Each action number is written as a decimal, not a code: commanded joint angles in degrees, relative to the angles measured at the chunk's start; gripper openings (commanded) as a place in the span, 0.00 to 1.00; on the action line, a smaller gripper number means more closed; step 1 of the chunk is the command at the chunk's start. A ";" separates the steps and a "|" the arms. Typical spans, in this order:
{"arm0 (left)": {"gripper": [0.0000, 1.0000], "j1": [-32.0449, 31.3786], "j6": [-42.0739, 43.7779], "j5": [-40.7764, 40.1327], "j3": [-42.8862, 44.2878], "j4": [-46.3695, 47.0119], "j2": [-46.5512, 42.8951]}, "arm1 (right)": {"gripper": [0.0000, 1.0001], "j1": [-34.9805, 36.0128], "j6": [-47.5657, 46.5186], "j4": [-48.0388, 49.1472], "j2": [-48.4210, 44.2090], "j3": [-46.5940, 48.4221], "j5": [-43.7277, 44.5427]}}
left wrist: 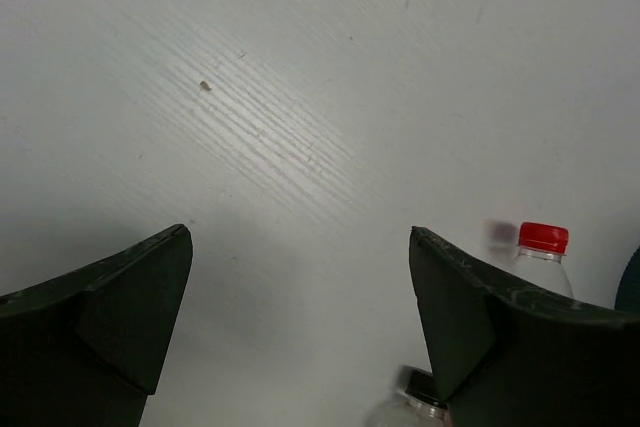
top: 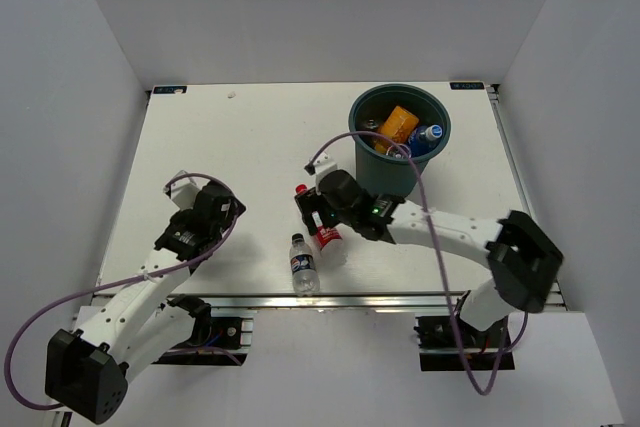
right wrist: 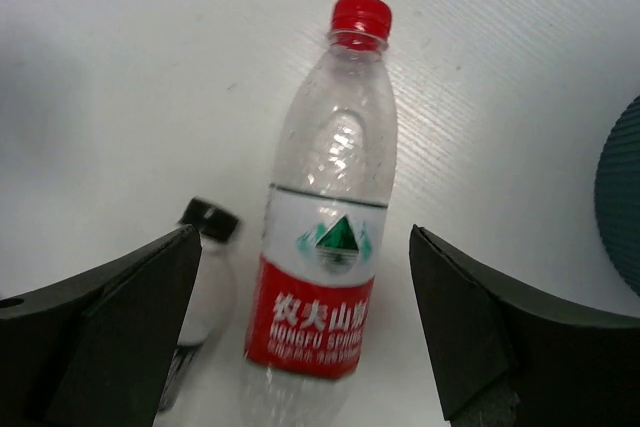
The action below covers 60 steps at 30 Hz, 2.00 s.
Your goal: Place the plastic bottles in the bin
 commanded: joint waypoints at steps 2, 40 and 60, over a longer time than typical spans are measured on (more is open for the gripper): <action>0.98 0.04 -2.64 -2.15 -0.76 -1.99 -1.35 | 0.89 0.34 1.58 -0.28 9.55 5.80 9.42; 0.98 0.04 0.97 0.83 0.39 0.73 2.78 | 0.49 -26.01 -24.18 14.58 -3.09 26.63 -5.16; 0.98 0.04 1.06 1.53 0.21 1.25 3.48 | 0.47 -30.07 -15.30 30.04 -1.05 2.38 -6.66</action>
